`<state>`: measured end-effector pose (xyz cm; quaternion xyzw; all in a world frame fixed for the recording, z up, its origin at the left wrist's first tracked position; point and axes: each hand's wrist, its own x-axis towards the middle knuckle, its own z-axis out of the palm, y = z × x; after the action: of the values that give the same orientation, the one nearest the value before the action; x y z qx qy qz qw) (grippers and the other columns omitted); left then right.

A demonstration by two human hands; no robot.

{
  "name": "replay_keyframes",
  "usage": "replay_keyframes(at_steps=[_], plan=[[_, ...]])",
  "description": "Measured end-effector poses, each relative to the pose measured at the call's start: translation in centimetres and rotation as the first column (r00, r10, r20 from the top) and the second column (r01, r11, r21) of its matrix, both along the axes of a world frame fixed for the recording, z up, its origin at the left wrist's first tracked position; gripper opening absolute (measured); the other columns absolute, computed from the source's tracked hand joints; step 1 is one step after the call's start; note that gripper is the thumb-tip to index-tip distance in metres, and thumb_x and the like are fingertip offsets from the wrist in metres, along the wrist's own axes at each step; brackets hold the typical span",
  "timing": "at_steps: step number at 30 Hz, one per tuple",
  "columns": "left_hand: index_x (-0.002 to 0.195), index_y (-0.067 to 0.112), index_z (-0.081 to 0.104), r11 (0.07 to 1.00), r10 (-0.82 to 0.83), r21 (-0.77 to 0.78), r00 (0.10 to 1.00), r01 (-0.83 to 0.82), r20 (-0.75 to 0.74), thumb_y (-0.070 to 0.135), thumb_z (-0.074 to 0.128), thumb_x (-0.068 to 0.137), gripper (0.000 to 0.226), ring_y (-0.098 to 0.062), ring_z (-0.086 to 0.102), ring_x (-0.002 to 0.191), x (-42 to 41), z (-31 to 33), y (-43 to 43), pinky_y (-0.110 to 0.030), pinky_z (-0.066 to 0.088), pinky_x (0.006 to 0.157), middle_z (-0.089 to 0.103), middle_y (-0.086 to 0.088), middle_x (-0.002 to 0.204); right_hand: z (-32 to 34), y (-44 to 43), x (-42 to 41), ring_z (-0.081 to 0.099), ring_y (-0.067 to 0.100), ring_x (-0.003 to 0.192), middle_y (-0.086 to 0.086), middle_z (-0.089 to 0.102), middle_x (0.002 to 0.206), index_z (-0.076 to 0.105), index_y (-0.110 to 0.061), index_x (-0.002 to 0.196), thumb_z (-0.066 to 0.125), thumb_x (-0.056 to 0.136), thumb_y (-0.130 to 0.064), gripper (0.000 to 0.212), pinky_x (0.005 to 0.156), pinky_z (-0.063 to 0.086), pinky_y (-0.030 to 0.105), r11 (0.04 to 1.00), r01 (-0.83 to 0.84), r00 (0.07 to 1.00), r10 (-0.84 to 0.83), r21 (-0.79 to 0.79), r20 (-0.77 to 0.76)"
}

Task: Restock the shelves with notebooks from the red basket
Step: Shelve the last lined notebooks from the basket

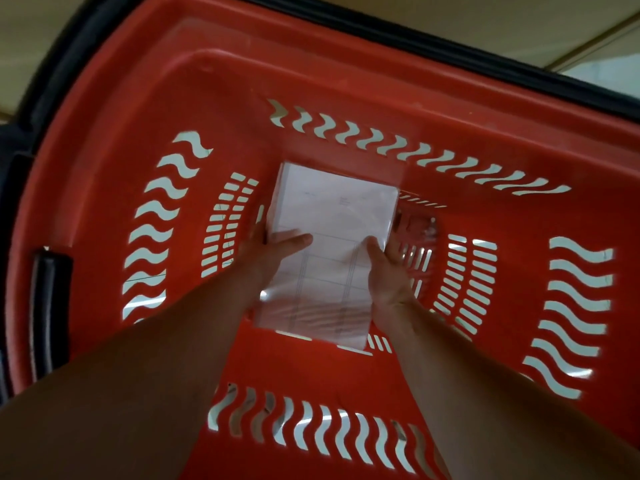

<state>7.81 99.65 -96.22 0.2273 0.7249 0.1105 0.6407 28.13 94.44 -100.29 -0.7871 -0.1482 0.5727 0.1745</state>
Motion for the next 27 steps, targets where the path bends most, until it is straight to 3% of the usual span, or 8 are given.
replay_keyframes(at_steps=[3, 7, 11, 13, 16, 19, 22, 27], plan=[[0.151, 0.036, 0.041, 0.997, -0.066, 0.029, 0.998, 0.066, -0.014, 0.056, 0.09, 0.062, 0.103, -0.026, 0.052, 0.134, 0.1, -0.4, -0.7, -0.057, 0.042, 0.113, 0.058, 0.005, 0.143, -0.9, 0.2, -0.1, 0.027, 0.029, 0.158, -0.004, 0.029, 0.171, 0.027, -0.035, 0.163, 0.052, 0.1, -0.061, 0.073, 0.128, 0.024, 0.053, 0.998, -0.015, 0.998, 0.012, 0.054, 0.059], [0.151, 0.036, 0.039, 0.996, -0.062, 0.062, 0.997, 0.064, -0.037, 0.054, 0.088, 0.068, 0.099, -0.025, 0.053, 0.132, 0.0, -1.2, -1.1, -0.056, 0.044, 0.111, 0.057, 0.004, 0.143, -2.2, -0.3, -0.2, 0.017, 0.025, 0.161, -0.007, 0.019, 0.174, 0.019, -0.042, 0.164, 0.033, 0.062, -0.106, 0.121, 0.129, 0.019, 0.055, 0.993, -0.099, 0.993, 0.094, 0.06, 0.077], [0.148, 0.034, 0.045, 0.999, 0.001, 0.046, 0.999, 0.0, -0.032, 0.072, 0.083, 0.056, 0.107, -0.022, 0.052, 0.128, -0.1, -1.3, -1.5, -0.048, 0.041, 0.109, 0.056, 0.007, 0.142, -1.8, 0.2, 0.3, 0.018, 0.021, 0.16, -0.008, 0.023, 0.171, 0.021, -0.031, 0.165, 0.052, 0.094, -0.07, 0.087, 0.131, 0.015, 0.05, 0.992, 0.082, 0.995, -0.076, 0.091, -0.065], [0.148, 0.038, 0.047, 1.0, -0.005, 0.03, 0.999, 0.006, -0.031, 0.089, 0.078, 0.037, 0.126, -0.026, 0.049, 0.137, 0.1, -1.2, -1.6, -0.057, 0.037, 0.115, 0.054, 0.007, 0.148, -1.8, 0.2, 0.7, 0.024, 0.014, 0.155, -0.011, 0.031, 0.164, 0.026, -0.034, 0.164, 0.056, 0.089, -0.078, 0.092, 0.13, 0.016, 0.049, 0.99, 0.134, 0.981, -0.127, 0.043, -0.147], [0.148, 0.041, 0.048, 1.0, 0.008, 0.011, 1.0, -0.008, -0.016, 0.086, 0.08, 0.042, 0.12, -0.025, 0.045, 0.141, 0.6, -1.1, -1.6, -0.06, 0.034, 0.116, 0.051, 0.009, 0.151, -1.8, 0.3, 0.8, 0.032, 0.017, 0.152, -0.011, 0.036, 0.164, 0.033, -0.035, 0.161, 0.057, 0.058, -0.102, 0.125, 0.128, 0.022, 0.052, 0.985, 0.163, 0.983, -0.156, 0.064, -0.096], [0.147, 0.047, 0.042, 0.999, 0.015, 0.036, 1.0, -0.014, -0.02, 0.084, 0.083, 0.044, 0.117, -0.027, 0.046, 0.139, 0.8, -1.3, -2.0, -0.062, 0.037, 0.113, 0.05, 0.007, 0.151, -2.4, 0.0, 0.9, 0.034, 0.017, 0.151, -0.01, 0.041, 0.161, 0.035, -0.03, 0.161, 0.063, 0.084, -0.08, 0.096, 0.129, 0.02, 0.05, 0.958, 0.283, 0.943, -0.271, 0.037, -0.191], [0.149, 0.055, 0.029, 0.997, -0.001, 0.08, 0.995, 0.008, -0.096, 0.095, 0.074, 0.039, 0.125, -0.031, 0.044, 0.141, 0.7, -2.4, -2.8, -0.067, 0.04, 0.109, 0.041, 0.005, 0.157, -2.9, -0.3, 1.3, 0.037, 0.012, 0.147, -0.012, 0.042, 0.158, 0.037, -0.03, 0.159, 0.07, 0.086, -0.069, 0.089, 0.125, 0.02, 0.034, 0.946, 0.319, 0.938, -0.306, 0.057, -0.166], [0.152, 0.053, 0.025, 0.995, 0.029, 0.099, 0.989, -0.015, -0.144, 0.097, 0.068, 0.047, 0.122, -0.031, 0.041, 0.144, -0.2, -2.8, -2.9, -0.066, 0.037, 0.111, 0.038, 0.008, 0.16, -2.7, -0.6, 0.6, 0.042, 0.018, 0.147, -0.011, 0.046, 0.158, 0.042, -0.034, 0.156, 0.076, 0.078, -0.071, 0.093, 0.127, 0.027, 0.047, 0.925, 0.355, 0.93, -0.336, 0.134, -0.146]])
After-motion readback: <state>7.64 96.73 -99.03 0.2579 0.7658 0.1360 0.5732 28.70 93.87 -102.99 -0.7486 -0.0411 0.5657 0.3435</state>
